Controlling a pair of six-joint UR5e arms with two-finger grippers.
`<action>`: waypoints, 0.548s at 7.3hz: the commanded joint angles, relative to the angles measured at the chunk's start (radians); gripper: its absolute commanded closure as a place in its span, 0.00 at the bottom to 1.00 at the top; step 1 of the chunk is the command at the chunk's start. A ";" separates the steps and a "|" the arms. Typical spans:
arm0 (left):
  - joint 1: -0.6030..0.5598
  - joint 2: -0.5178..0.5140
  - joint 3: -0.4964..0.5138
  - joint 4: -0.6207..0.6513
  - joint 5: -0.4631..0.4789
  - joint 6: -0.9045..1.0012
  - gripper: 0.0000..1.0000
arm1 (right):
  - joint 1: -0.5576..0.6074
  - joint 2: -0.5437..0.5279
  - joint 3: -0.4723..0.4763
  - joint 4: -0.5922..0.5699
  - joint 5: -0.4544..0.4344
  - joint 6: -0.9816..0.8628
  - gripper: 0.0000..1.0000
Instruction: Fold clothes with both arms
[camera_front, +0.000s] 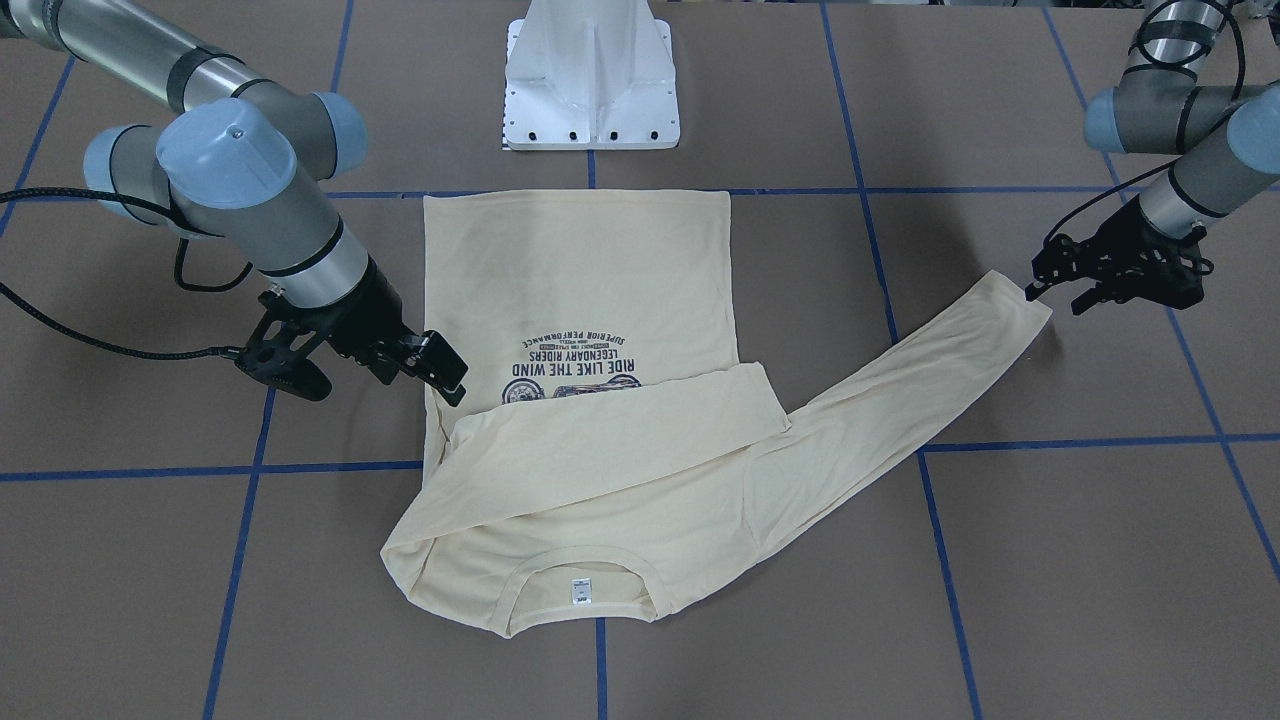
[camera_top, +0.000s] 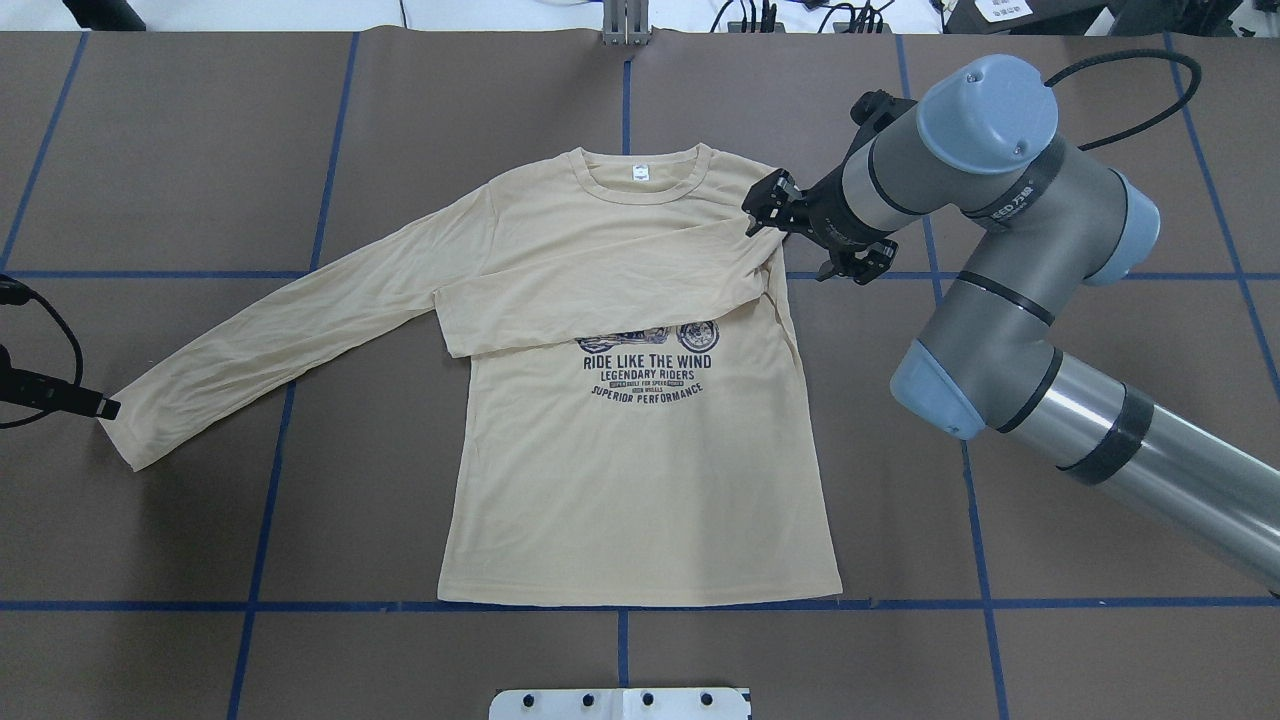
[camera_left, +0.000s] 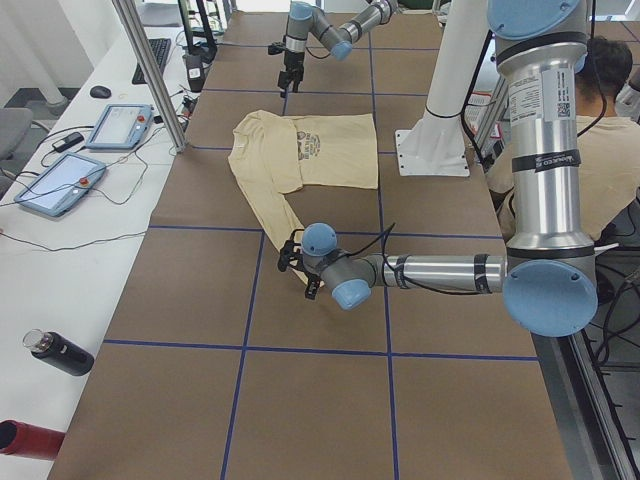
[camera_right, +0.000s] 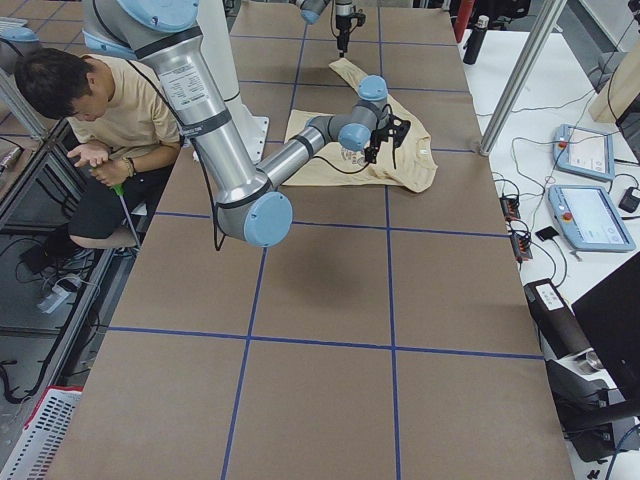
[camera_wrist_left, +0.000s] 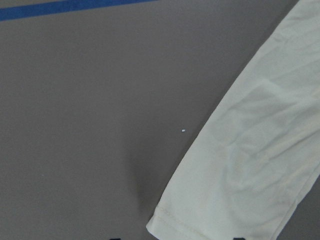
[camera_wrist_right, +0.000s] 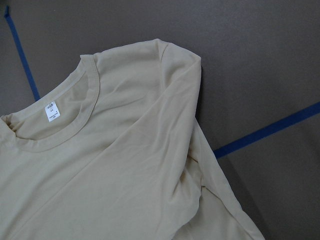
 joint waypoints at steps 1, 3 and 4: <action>0.008 -0.009 0.015 0.000 0.009 -0.001 0.36 | 0.000 -0.004 0.000 0.000 0.000 0.000 0.02; 0.013 -0.012 0.032 -0.003 0.012 0.001 0.47 | 0.000 -0.004 0.000 -0.002 0.000 0.000 0.02; 0.013 -0.012 0.035 -0.005 0.010 0.001 0.52 | 0.000 -0.004 0.000 0.000 0.000 0.000 0.02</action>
